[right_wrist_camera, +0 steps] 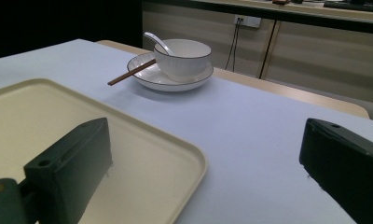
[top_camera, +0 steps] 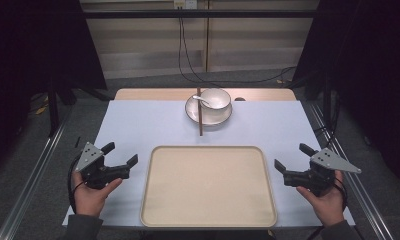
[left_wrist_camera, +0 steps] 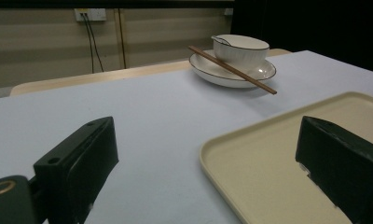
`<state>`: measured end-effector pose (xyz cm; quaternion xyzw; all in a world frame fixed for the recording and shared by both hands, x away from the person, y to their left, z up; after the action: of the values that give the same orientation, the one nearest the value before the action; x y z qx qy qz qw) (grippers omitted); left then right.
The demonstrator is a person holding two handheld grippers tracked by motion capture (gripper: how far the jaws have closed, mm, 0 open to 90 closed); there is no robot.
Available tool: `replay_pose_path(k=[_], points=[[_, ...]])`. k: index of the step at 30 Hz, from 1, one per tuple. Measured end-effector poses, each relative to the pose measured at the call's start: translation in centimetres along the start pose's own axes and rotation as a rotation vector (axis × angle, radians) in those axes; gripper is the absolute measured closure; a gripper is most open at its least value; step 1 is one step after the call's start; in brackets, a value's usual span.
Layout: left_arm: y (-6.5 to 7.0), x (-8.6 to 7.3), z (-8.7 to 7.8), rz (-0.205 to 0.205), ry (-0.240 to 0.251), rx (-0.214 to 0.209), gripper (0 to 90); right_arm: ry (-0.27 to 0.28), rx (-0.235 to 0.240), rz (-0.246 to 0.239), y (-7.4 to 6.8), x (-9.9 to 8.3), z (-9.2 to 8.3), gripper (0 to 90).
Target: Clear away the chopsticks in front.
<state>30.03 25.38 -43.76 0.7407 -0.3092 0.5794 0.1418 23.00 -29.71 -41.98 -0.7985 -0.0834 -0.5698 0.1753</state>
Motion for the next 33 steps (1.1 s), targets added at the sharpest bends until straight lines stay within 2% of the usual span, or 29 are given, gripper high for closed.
replay_pose_path(k=[6, 7, 11, 12, 16, 19, 20, 22, 26, 28, 29, 32, 33], points=[[0.4, 0.0, 0.2, -0.005, -0.015, -0.001, 5.3, -0.016, 0.018, 0.008, -0.1, -0.1, 0.1, 2.1], [0.4, 0.1, 0.4, -0.018, -0.018, 0.005, 5.3, -0.016, 0.024, 0.008, -0.2, -0.1, 0.1, 2.1], [0.5, 0.7, 0.9, -0.021, -0.033, 0.005, 5.3, 0.000, 0.038, 0.004, -0.4, 0.0, -0.1, 2.2], [0.5, 1.1, 1.2, -0.034, -0.028, -0.003, 5.3, 0.000, 0.039, -0.006, -0.4, 0.0, -0.1, 2.5], [0.9, 2.0, 2.7, -0.038, -0.038, -0.027, 5.4, -0.014, 0.057, -0.013, -0.7, -0.2, 0.2, 2.5], [1.6, 3.1, 5.2, -0.023, -0.059, -0.056, 5.3, -0.025, 0.056, -0.020, -0.8, -0.3, 0.2, 2.5], [1.6, 3.1, 5.2, -0.023, -0.059, -0.056, 5.4, -0.025, 0.056, -0.020, -0.8, -0.3, 0.2, 2.5], [1.9, 3.7, 6.8, -0.020, -0.068, -0.081, 5.4, -0.024, 0.062, -0.012, -0.9, -0.3, 0.2, 2.6], [2.5, 4.6, 10.3, -0.034, -0.100, -0.118, 6.6, -0.023, 0.065, -0.010, -0.9, -0.3, 0.2, 2.7], [2.8, 5.0, 11.8, -0.034, -0.114, -0.106, 6.8, -0.027, 0.067, -0.014, -0.9, -0.3, 0.2, 2.7], [3.0, 5.3, 12.8, -0.044, -0.115, -0.121, 7.2, -0.028, 0.067, -0.013, -0.9, -0.3, 0.2, 2.8], [3.3, 5.8, 15.0, -0.021, -0.138, -0.121, 7.9, -0.027, 0.079, -0.022, -1.1, -0.4, 0.2, 3.0], [3.4, 6.1, 16.4, -0.028, -0.151, -0.123, 7.9, -0.028, 0.078, -0.021, -1.1, -0.4, 0.2, 3.0]])
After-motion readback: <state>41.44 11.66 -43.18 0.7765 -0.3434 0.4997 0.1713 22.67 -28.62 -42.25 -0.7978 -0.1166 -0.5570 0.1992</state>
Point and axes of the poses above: each handheld gripper's, and its own axes: z roughly forward along the jaws, x roughly out of its top, y roughly to its right, the point moved 1 cm from there along z, roughly forward along the jaws, and after that the axes turned 13 degrees about z, right-handed, at the moved point
